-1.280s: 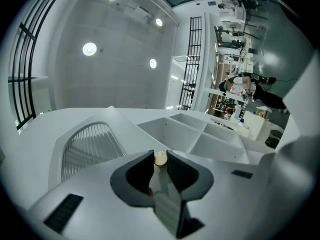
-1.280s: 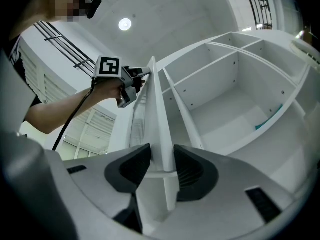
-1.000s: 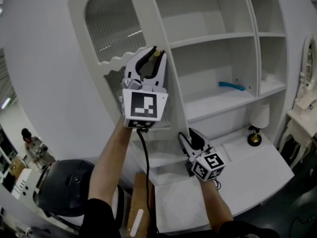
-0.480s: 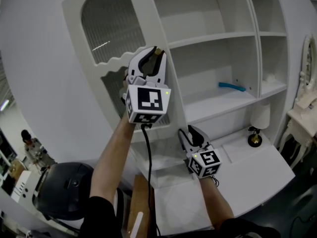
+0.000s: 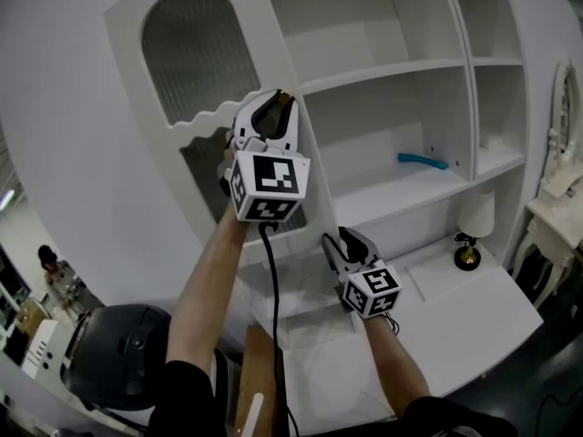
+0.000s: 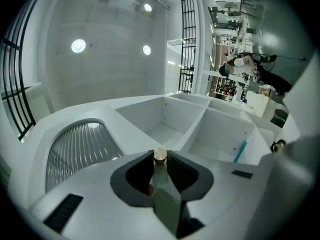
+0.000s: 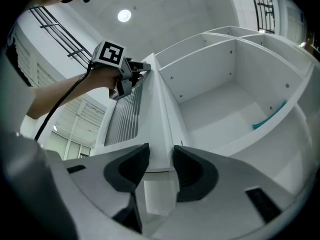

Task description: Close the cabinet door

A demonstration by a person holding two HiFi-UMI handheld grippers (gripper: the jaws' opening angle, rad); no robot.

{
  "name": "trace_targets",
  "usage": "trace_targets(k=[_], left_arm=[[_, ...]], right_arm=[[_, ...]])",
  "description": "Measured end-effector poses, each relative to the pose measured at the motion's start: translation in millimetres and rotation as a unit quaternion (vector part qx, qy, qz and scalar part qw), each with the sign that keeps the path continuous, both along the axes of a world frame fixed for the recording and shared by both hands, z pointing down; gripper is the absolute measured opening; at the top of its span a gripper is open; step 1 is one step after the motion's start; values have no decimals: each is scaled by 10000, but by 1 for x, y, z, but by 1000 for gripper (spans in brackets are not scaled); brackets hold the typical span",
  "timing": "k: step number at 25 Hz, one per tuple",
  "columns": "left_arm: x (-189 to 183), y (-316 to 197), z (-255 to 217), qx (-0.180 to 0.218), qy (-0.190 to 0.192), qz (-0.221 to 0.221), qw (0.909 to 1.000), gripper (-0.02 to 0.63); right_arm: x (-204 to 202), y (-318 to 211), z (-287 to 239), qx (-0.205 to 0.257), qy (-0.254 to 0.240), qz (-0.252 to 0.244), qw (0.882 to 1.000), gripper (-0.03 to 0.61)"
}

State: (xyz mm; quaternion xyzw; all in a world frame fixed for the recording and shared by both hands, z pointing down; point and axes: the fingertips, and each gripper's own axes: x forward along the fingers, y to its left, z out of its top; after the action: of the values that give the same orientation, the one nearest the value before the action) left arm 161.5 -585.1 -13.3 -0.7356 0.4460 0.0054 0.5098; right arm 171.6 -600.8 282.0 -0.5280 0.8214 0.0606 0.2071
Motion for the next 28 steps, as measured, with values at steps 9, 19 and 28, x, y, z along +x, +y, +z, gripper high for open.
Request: trace_targets(k=[9, 19, 28], left_arm=[[-1, -8, -2, 51, 42, -104, 9999, 91], [-8, -11, 13, -453, 342, -204, 9982, 89], [-18, 28, 73, -999, 390, 65, 9942, 32]], right_arm=[[0, -7, -1, 43, 105, 199, 9997, 167], [9, -5, 6, -208, -127, -6, 9997, 146], [31, 41, 11, -231, -461, 117, 9986, 38]])
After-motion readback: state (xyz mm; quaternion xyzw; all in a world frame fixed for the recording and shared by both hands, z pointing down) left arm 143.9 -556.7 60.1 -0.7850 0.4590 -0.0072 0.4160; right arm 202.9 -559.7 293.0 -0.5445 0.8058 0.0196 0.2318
